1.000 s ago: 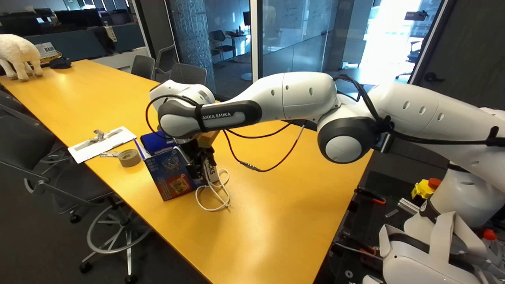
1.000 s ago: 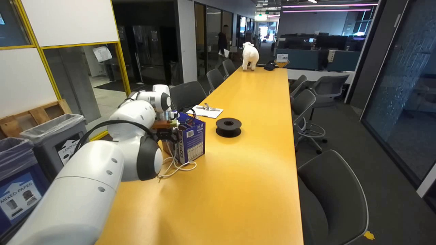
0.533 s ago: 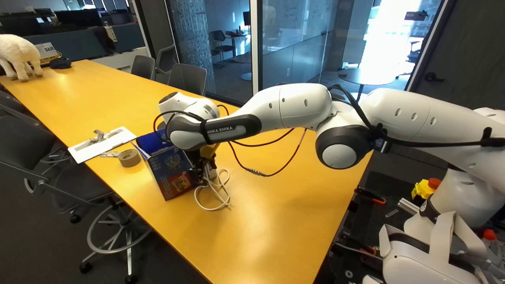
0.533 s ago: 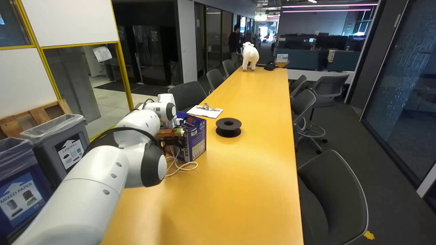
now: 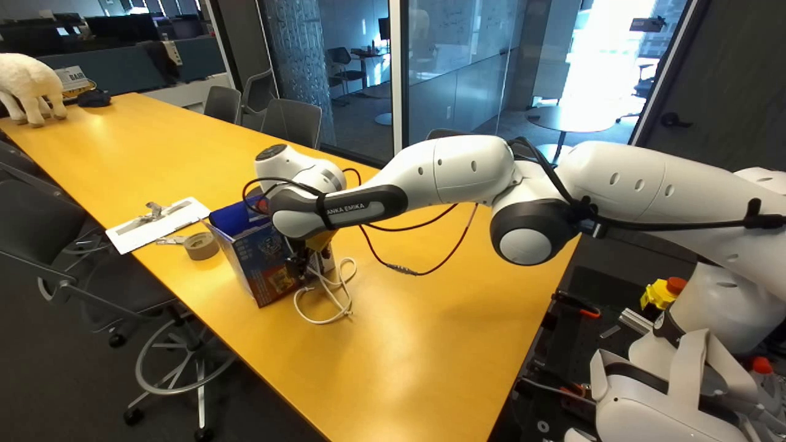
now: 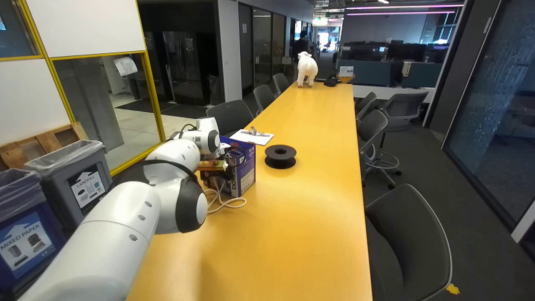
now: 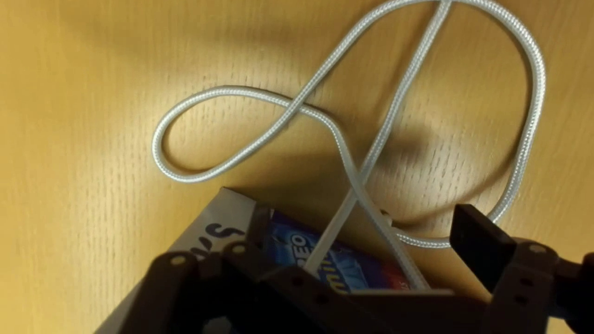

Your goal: Put the ropes inside the box.

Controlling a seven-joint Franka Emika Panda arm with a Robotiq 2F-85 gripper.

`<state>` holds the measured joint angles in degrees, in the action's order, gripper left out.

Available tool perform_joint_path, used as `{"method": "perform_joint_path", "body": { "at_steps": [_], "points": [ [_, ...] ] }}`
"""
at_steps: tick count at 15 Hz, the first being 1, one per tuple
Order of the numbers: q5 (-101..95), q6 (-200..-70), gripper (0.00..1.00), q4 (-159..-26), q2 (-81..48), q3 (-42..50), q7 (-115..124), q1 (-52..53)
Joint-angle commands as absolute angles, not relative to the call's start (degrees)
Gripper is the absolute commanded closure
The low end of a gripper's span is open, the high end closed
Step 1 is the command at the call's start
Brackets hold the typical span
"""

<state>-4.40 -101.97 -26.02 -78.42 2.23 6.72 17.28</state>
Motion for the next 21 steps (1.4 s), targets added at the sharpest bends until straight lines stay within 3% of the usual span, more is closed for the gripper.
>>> {"method": "perform_joint_path", "body": {
  "at_steps": [1, 14, 15, 16, 21],
  "points": [
    [-5.34, -105.41, 0.00, -24.89, -80.66, 3.02, 9.68, 16.93],
    [-5.29, -105.78, 0.00, -25.40, -80.58, 3.53, 11.65, 16.62],
    [-5.28, -105.80, 0.25, -25.39, -80.59, 3.51, 11.62, 16.60],
    [-5.30, -105.79, 0.26, -25.39, -80.58, 3.51, 11.56, 16.61],
    [-5.32, -105.69, 0.65, -25.43, -80.58, 3.51, 11.53, 16.67]
  ]
}}
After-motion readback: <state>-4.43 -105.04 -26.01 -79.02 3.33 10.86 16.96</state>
